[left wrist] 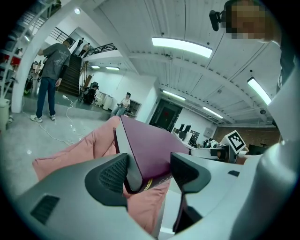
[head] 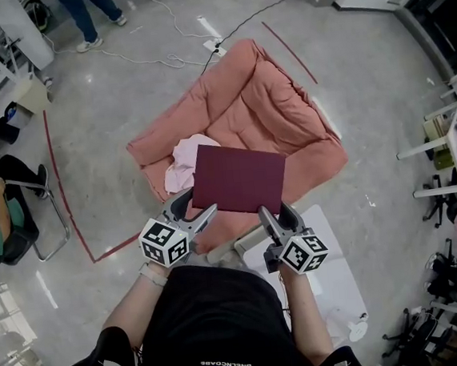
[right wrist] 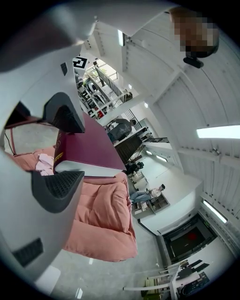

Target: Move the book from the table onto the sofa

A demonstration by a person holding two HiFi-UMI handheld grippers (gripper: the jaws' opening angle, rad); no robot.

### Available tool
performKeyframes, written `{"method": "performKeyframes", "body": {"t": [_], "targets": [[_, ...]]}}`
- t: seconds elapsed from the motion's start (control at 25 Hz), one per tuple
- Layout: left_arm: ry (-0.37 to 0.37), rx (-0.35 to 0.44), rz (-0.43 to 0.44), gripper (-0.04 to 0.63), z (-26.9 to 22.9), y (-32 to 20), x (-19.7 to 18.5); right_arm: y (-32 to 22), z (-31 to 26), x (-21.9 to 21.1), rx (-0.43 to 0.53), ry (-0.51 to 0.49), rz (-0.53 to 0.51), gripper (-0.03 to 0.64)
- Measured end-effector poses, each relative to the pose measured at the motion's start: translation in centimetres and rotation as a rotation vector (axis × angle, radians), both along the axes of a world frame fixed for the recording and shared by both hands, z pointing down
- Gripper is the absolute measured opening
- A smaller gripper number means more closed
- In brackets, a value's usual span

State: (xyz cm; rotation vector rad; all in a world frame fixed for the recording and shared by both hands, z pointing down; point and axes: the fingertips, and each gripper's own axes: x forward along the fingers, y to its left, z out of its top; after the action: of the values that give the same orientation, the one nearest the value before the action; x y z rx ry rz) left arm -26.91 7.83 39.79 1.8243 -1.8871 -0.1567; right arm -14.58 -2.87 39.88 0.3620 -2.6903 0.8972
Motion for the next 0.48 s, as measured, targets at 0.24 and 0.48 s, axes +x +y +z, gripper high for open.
{"method": "performKeyframes", "body": {"t": [0.24,0.48], "targets": [[0.018,-0.023,0.008,0.290,1.0,0.1,-5.1,0.1,0.9,-5.1,-0.013,0.026,-0.003,0.272],[0.033,-0.052,0.022,0.290,2.3,-0.3,-9.3,-0.2,2.2,-9.3,-0.044,0.050,-0.004,0.272]]}}
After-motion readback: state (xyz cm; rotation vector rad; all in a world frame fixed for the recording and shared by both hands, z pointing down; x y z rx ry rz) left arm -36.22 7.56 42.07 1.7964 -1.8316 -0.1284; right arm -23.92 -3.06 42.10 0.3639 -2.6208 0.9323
